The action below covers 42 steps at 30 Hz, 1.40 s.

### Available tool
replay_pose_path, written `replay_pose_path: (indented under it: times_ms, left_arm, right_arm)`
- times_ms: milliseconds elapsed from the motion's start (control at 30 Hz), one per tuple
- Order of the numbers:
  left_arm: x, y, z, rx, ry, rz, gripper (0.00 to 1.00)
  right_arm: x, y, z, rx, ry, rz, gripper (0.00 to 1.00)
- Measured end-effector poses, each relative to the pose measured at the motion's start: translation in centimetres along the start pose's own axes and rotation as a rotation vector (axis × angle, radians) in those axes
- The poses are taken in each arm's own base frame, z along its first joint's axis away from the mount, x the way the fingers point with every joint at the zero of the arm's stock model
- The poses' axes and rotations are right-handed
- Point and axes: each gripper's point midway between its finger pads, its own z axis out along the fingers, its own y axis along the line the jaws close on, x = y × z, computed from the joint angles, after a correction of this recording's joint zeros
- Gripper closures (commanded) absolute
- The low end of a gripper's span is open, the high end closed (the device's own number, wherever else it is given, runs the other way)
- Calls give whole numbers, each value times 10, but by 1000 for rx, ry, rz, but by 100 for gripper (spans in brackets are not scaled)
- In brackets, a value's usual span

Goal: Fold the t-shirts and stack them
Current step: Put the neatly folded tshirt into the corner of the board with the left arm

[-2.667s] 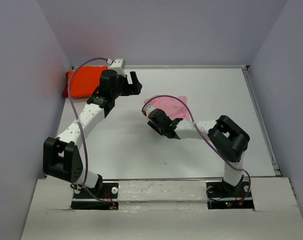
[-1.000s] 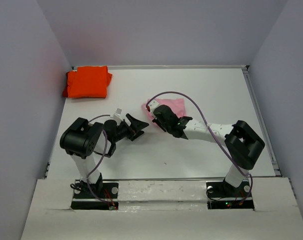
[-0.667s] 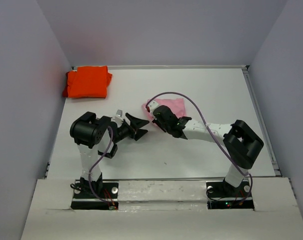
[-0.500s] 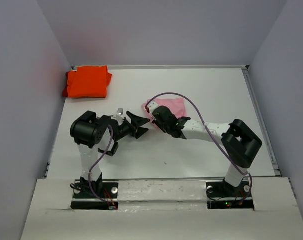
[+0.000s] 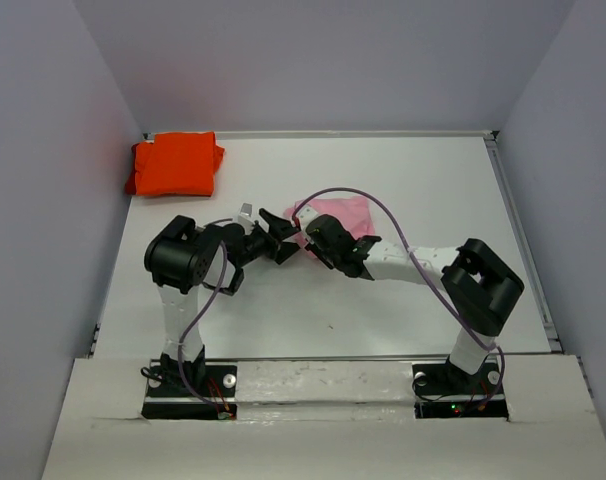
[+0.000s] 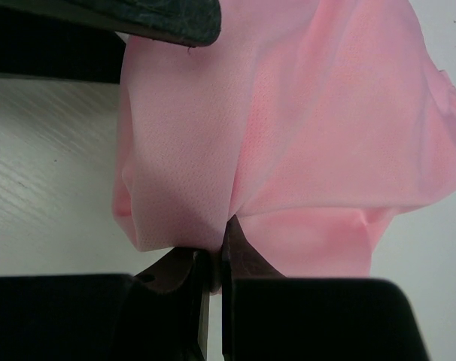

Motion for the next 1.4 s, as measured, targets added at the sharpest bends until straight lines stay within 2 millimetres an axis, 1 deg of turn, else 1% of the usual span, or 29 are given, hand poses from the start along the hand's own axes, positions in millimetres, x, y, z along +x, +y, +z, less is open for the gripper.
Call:
replay_pose_path:
  times_ms: [167, 333, 633, 800, 933, 1067, 1233, 1400]
  left_arm:
    - [-6, -3, 12, 17, 1, 7, 1]
    - [-6, -7, 23, 31, 8, 21, 1]
    - [1, -13, 42, 46, 31, 71, 1]
    - [4, -18, 58, 70, 45, 90, 1]
    - [8, -21, 66, 85, 57, 118, 1]
    - [9, -22, 71, 93, 63, 164, 1]
    - [10, -22, 71, 102, 68, 232, 1]
    - [12, -21, 69, 107, 68, 234, 1]
  right_arm:
    - [1, 1, 0, -6, 1, 0, 100]
    - [1, 1, 0, -7, 1, 1, 100]
    - [2, 1, 0, -8, 5, -1, 100]
    - [3, 1, 0, -7, 8, 0, 100]
    - [3, 2, 0, -8, 12, -1, 100]
    - [4, 2, 0, -8, 12, 0, 100]
    - [8, 2, 0, -9, 20, 1, 100]
    - [9, 1, 0, -8, 23, 6, 100]
